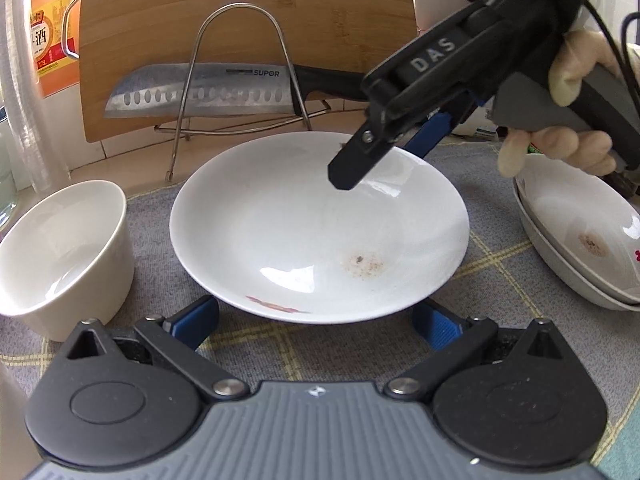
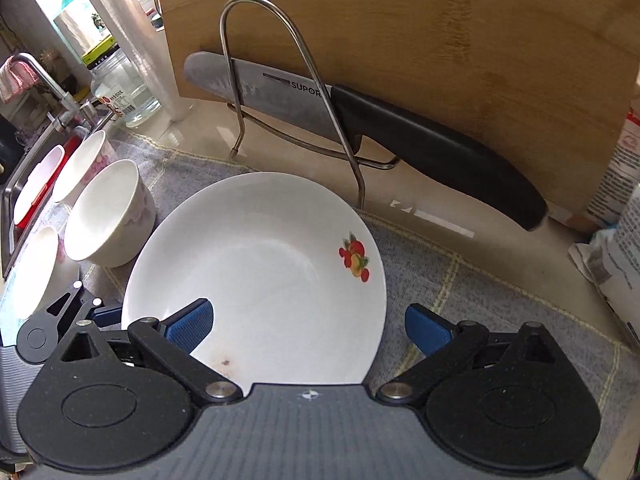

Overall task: Organize plates and bowls
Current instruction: 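Lift the white plate with the right tool and carry it toward the stack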

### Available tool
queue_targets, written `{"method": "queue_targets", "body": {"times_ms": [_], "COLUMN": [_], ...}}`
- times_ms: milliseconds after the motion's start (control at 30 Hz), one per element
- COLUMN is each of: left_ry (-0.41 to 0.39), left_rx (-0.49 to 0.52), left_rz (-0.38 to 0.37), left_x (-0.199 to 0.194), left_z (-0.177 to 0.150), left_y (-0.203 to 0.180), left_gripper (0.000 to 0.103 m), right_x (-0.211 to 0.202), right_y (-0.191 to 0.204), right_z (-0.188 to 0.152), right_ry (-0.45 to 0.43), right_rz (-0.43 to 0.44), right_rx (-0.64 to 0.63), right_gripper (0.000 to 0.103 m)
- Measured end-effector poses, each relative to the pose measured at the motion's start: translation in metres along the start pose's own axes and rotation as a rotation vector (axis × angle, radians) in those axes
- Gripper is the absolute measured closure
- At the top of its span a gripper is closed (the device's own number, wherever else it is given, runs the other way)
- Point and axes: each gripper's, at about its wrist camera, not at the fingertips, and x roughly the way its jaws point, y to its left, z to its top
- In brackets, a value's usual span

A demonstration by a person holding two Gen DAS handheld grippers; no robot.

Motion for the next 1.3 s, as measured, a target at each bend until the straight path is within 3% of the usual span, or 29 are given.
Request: {"method": "queue_targets", "body": {"times_ms": [167,467,900,1300], "left_ry": [-0.002,-0.019,-0.025,-0.028], "left_rx": [-0.01,-0.005,0.002,0.021], "left_rz": [0.008,0.006,-0.003,-0.023], "left_x": [0.001,-0.002,-0.004,-0.005], "left_z": [0.001,-0.002,-0.003,-0.003], "left_y": [0.0,-0.002,-0.001,0.001], "left_gripper": [0.0,0.0,0.0,0.0], "right_x": [0.017,0.024,0.026,0.031], "right_y": [-0.003,-0.005,-0.007,-0.004], "right_z": [0.012,0.023,0.025,0.037], "right_ry": [0.041,0.017,0.006,0.064], "right_rz": [0.067,0.133,0.136,0.143], "right_rx": [-0.003,-0.014,0.023,-0.057], "right_gripper": [0.0,0.0,0.0,0.0]}}
